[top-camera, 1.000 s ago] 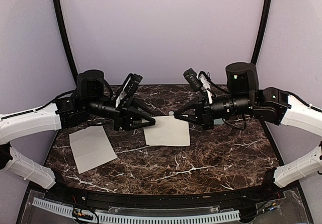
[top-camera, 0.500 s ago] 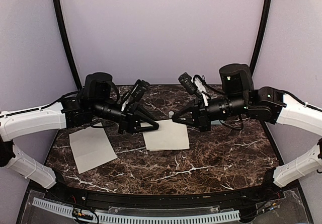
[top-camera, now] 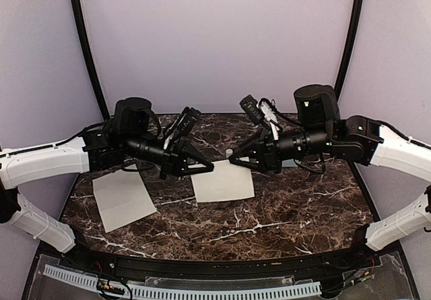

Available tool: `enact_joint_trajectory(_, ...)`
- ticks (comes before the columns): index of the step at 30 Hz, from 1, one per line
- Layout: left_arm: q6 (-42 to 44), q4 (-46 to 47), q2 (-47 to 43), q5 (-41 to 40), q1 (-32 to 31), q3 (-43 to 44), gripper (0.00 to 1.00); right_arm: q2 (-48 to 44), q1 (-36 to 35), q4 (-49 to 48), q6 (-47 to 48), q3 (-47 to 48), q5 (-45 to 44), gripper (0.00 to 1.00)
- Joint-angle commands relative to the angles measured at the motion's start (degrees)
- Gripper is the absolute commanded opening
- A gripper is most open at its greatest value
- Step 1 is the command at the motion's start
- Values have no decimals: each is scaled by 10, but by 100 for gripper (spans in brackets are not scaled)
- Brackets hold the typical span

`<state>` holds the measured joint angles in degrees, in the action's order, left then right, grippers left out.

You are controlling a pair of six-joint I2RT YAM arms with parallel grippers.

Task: Place the letter into the envelope and seal it
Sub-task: Pick up the envelope from the center of the board.

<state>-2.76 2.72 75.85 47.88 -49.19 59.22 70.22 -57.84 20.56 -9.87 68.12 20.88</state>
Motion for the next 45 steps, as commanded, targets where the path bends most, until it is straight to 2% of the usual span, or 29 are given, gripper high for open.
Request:
enact_joint_trajectory(1,-25,40,-25,-51,-3,-11,0,-3,19,-18,-35,25,-69,61)
enact_joint_trajectory(3,-49,77,-37,-85,7,-28,0,-5,35,-17,-58,32,-89,75)
enact_joint_trajectory(5,-98,122,-48,-114,20,-53,0,-8,50,-5,-78,44,-123,83)
enact_joint_trajectory(7,-173,160,-61,-151,30,-85,0,-9,72,17,-94,62,-163,87)
enact_joint_trajectory(10,-223,165,-80,-221,47,-122,0,-6,121,54,-121,81,-207,91)
enact_joint_trajectory(14,-274,152,-100,-220,99,-154,0,12,217,82,-143,77,-220,92)
enact_joint_trajectory(16,-285,135,-103,-199,137,-155,0,30,277,88,-146,65,-196,90)
enact_joint_trajectory(20,-288,96,-106,-181,172,-133,0,74,370,68,-139,27,-131,86)
enact_joint_trajectory(27,-314,108,-104,-187,198,-120,0,172,477,18,-114,-27,-109,81)
enact_joint_trajectory(32,-321,112,-87,-189,202,-100,0,242,506,-19,-100,-28,-114,76)
enact_joint_trajectory(39,-320,114,-60,-171,216,-75,0,348,518,-26,-81,23,-102,57)
enact_joint_trajectory(45,-322,118,-35,-159,226,-59,0,393,518,-38,-85,35,-87,48)
